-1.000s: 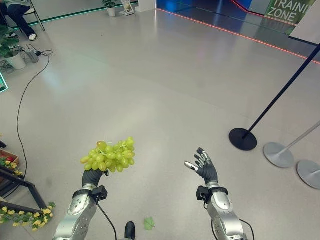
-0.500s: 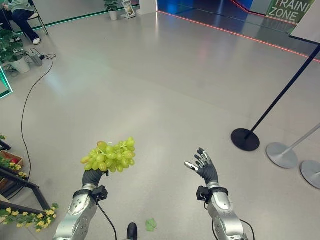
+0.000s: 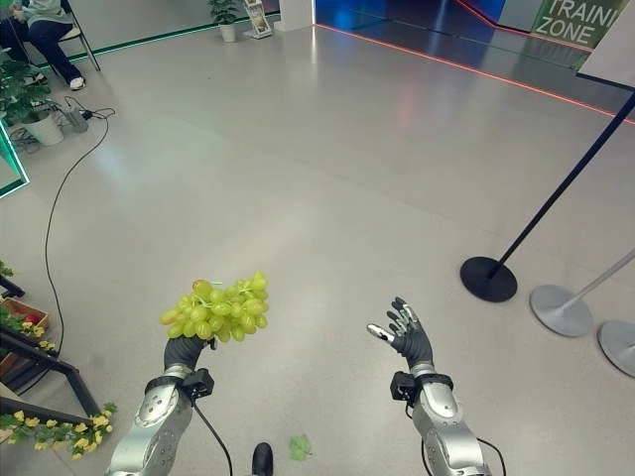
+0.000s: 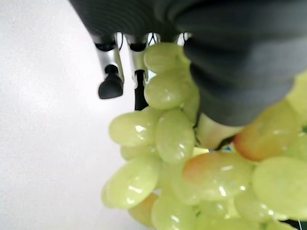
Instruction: Pick up the fruits from the basket on one side to the basket on the other side
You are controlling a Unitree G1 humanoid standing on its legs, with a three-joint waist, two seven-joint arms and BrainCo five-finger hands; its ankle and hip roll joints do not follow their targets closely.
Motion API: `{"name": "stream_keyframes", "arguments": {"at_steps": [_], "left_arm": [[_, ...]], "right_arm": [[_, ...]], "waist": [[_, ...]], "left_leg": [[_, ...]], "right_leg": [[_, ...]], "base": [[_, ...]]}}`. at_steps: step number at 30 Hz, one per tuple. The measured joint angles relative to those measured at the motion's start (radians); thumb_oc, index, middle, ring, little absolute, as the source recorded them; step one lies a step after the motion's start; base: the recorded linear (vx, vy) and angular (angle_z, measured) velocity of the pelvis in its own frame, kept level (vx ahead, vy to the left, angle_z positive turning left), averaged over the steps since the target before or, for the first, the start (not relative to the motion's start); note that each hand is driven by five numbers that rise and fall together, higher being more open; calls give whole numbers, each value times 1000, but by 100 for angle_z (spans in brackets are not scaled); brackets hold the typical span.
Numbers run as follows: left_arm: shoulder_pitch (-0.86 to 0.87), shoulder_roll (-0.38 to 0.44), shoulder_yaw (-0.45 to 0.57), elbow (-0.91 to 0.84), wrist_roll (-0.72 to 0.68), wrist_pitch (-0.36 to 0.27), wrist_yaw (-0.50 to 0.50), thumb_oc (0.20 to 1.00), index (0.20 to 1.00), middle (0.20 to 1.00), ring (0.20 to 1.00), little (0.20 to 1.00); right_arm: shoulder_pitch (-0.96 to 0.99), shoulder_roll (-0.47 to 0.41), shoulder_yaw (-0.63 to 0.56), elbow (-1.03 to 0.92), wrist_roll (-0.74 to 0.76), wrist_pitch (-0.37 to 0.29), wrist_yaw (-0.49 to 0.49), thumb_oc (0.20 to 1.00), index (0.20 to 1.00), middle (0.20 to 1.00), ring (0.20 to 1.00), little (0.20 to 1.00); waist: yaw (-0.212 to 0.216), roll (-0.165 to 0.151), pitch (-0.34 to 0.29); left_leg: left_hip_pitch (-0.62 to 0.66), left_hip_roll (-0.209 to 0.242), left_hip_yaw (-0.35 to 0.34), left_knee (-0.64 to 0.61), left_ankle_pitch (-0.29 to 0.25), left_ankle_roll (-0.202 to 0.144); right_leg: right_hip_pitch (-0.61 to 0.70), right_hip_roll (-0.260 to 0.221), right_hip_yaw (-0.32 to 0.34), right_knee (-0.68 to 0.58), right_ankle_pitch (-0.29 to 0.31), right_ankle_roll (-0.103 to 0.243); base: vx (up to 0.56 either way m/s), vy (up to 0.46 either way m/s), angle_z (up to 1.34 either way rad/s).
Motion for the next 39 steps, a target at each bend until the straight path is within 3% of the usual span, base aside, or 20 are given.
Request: {"name": "stream_keyframes", "arguments": {"at_steps": [15,22,24,25,26,30,31,33,34,36,39], "left_arm": [[0,0,0,0,-1,0,-13,200,200,200,200,200],[-6,6,1,0,1,3,-13,200,200,200,200,200],[-6,8,0,0,3,5,-13,200,200,200,200,200],[-16,15,-4,0,3,5,-10,200,200,200,200,200],[-25,24,-11,-4,3,4,-9,200,200,200,200,200],[-34,48,-17,-11,1,-1,-3,200,200,200,200,200],[-37,54,-25,-5,-1,-1,0,200,200,200,200,200],[-21,38,-45,-11,-1,-2,-6,200,200,200,200,200],[-5,29,-47,-13,-1,-4,-12,200,200,200,200,200],[26,-4,-45,-10,-7,-2,-22,200,200,200,200,200],[56,-14,-44,-16,-30,-2,-37,200,200,200,200,200]], "right_arm": [[-4,-12,2,0,0,1,1,1000,1000,1000,1000,1000],[-59,-33,7,-1,-25,4,4,1000,1000,1000,1000,1000],[-56,-34,9,-3,-41,5,4,1000,1000,1000,1000,1000],[-63,-37,13,-7,-45,4,3,1000,1000,1000,1000,1000],[-66,-36,13,-16,-51,4,3,1000,1000,1000,1000,1000],[-108,-33,15,-17,-59,-1,-1,1000,1000,1000,1000,1000],[-114,-36,8,-18,-59,-3,-2,1000,1000,1000,1000,1000],[-85,-58,9,-14,-59,-1,-4,1000,1000,1000,1000,1000],[-87,-62,10,-8,-59,-1,-2,1000,1000,1000,1000,1000],[-81,-87,11,-7,-59,2,2,1000,1000,1000,1000,1000],[-75,-104,8,-10,-59,2,5,1000,1000,1000,1000,1000]], "waist": [[2,-11,0],[2,-46,7],[-1,-37,12],[-1,-20,27],[0,-8,34],[25,16,54],[8,36,73],[0,50,84],[21,76,79],[25,111,83],[24,116,81]], "left_leg": [[-22,-9,-22,2,-2,-1],[-80,-31,-34,55,-35,27],[-63,-47,-61,42,-31,50],[-55,-54,-116,29,-30,60],[-52,-55,-140,13,-17,66],[-60,-72,-174,-19,9,66],[-66,-91,-234,-14,20,62],[-51,-92,-242,-51,31,37],[-49,-91,-244,-20,8,27],[-29,-76,-247,-52,35,29],[2,-61,-271,-74,46,3]], "right_leg": [[-9,0,-20,3,0,0],[-103,-38,-25,180,-44,8],[-165,-68,-18,373,-51,8],[-254,-72,60,542,-64,-8],[-288,-50,118,560,-105,-14],[-311,25,267,314,-117,-33],[-291,92,423,278,-100,-39],[-280,102,409,290,-87,-72],[-280,101,398,289,-83,-74],[-255,105,361,274,-75,-67],[-197,121,325,211,-62,-87]], "base": [[1,44,3],[11,126,11],[16,21,46],[48,-44,79],[68,-70,73],[70,-114,83],[-22,-146,137],[7,-244,129],[25,-251,44],[53,-280,20],[27,-325,32]]}}
